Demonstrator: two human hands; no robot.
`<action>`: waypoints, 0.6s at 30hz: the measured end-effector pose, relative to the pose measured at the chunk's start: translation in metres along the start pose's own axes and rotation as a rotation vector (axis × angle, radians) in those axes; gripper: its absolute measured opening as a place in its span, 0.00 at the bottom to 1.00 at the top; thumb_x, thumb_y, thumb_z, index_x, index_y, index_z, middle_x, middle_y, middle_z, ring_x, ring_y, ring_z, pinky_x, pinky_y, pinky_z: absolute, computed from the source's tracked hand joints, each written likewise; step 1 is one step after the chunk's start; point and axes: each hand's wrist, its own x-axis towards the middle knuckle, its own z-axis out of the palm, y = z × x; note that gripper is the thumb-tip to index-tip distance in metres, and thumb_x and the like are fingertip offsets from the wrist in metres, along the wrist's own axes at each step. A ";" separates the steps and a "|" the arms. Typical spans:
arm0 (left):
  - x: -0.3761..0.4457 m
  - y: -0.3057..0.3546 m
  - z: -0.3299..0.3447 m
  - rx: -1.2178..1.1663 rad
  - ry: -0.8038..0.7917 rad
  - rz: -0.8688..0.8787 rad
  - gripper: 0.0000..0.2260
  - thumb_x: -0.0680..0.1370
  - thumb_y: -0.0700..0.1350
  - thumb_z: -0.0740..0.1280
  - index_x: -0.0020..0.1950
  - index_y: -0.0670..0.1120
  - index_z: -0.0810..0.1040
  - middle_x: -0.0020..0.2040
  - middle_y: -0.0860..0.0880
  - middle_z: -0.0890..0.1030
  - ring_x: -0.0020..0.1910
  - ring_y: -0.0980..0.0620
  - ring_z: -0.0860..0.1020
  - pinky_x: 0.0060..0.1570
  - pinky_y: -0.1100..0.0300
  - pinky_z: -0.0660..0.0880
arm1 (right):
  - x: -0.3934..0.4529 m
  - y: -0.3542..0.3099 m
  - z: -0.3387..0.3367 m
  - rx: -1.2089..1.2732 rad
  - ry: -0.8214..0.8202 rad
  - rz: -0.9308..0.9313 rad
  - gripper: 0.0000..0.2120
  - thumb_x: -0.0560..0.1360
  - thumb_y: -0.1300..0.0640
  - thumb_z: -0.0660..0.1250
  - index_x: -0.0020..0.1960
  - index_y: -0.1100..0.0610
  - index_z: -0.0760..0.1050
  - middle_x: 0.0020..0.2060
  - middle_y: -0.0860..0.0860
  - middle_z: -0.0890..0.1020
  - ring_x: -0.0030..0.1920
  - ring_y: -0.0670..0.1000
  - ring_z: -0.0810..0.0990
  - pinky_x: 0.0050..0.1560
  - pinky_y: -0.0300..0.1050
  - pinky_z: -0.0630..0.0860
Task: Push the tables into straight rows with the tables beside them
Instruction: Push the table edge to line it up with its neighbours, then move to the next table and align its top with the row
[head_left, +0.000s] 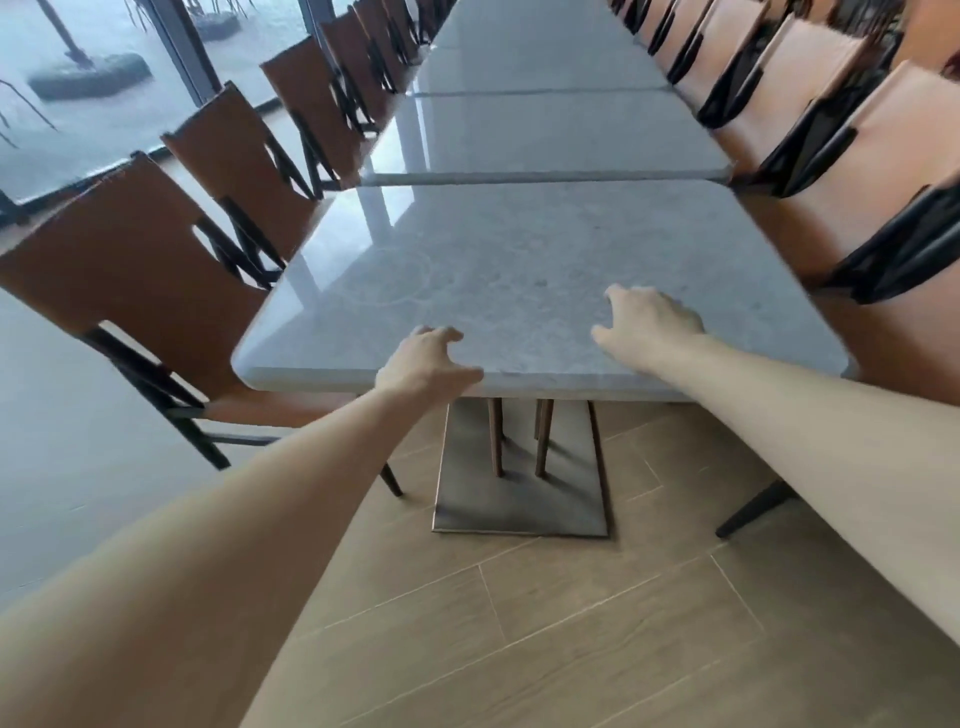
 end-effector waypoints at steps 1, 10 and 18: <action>-0.010 0.014 -0.021 -0.100 0.060 0.033 0.26 0.76 0.52 0.71 0.74 0.52 0.72 0.73 0.48 0.70 0.70 0.47 0.72 0.68 0.48 0.72 | -0.009 -0.020 -0.026 0.084 0.041 -0.054 0.24 0.83 0.47 0.60 0.75 0.55 0.66 0.69 0.57 0.74 0.65 0.61 0.75 0.51 0.50 0.70; -0.193 0.028 -0.180 -0.722 0.224 0.197 0.10 0.76 0.46 0.75 0.56 0.54 0.83 0.54 0.59 0.85 0.51 0.60 0.84 0.53 0.60 0.80 | -0.161 -0.136 -0.162 0.792 0.049 -0.324 0.20 0.79 0.49 0.69 0.70 0.46 0.73 0.65 0.42 0.77 0.58 0.39 0.78 0.52 0.30 0.72; -0.307 -0.058 -0.280 -0.937 0.448 0.209 0.16 0.70 0.57 0.73 0.57 0.61 0.81 0.58 0.56 0.84 0.60 0.56 0.82 0.59 0.52 0.77 | -0.279 -0.230 -0.202 1.260 -0.006 -0.322 0.12 0.78 0.56 0.71 0.59 0.43 0.81 0.58 0.40 0.84 0.59 0.42 0.82 0.67 0.56 0.76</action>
